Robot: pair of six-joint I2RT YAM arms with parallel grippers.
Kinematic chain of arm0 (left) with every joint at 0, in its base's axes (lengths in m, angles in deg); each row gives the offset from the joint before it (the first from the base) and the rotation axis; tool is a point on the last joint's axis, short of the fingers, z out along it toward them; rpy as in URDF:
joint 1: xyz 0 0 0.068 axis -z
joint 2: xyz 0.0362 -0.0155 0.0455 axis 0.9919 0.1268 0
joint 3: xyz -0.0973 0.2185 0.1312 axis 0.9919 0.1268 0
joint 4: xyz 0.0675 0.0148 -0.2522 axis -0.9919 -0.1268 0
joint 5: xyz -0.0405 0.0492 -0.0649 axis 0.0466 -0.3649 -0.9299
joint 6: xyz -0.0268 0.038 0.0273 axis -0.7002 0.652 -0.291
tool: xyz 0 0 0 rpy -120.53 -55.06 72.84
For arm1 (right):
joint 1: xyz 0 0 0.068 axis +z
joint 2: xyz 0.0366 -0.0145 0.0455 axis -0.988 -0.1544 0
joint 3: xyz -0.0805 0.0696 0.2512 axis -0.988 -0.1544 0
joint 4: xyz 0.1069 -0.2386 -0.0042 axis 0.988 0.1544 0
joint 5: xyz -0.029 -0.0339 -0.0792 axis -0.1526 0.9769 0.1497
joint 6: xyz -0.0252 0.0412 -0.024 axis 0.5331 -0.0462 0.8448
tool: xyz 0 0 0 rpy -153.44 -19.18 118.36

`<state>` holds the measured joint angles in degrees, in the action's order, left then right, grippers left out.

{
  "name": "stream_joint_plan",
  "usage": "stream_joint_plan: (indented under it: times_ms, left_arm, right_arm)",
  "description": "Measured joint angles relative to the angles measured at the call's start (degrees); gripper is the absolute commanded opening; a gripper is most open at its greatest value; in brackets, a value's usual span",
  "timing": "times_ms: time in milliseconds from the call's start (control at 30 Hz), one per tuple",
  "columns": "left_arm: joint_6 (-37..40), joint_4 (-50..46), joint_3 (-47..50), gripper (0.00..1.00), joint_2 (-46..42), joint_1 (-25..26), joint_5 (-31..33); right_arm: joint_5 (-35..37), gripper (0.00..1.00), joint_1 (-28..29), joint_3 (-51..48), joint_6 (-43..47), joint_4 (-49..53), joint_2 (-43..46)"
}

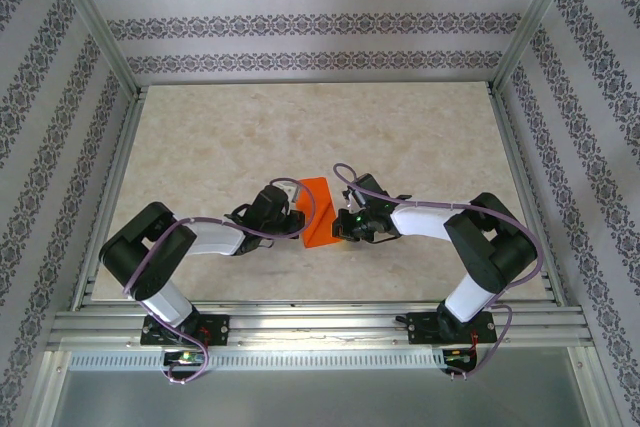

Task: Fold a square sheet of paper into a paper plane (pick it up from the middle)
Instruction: Fold the triangle a second time at the center of the table.

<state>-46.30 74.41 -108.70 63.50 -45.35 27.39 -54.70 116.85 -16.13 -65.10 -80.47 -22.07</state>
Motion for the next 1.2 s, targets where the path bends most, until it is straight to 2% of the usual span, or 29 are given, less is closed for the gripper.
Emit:
stream_joint_plan:
  times_ms: [1200]
  left_arm:
    - [2.97,-0.22,-2.73,0.00,2.82,-1.11,-0.37]
  right_arm:
    - [-0.63,0.00,0.00,0.37,0.00,0.22,-0.39]
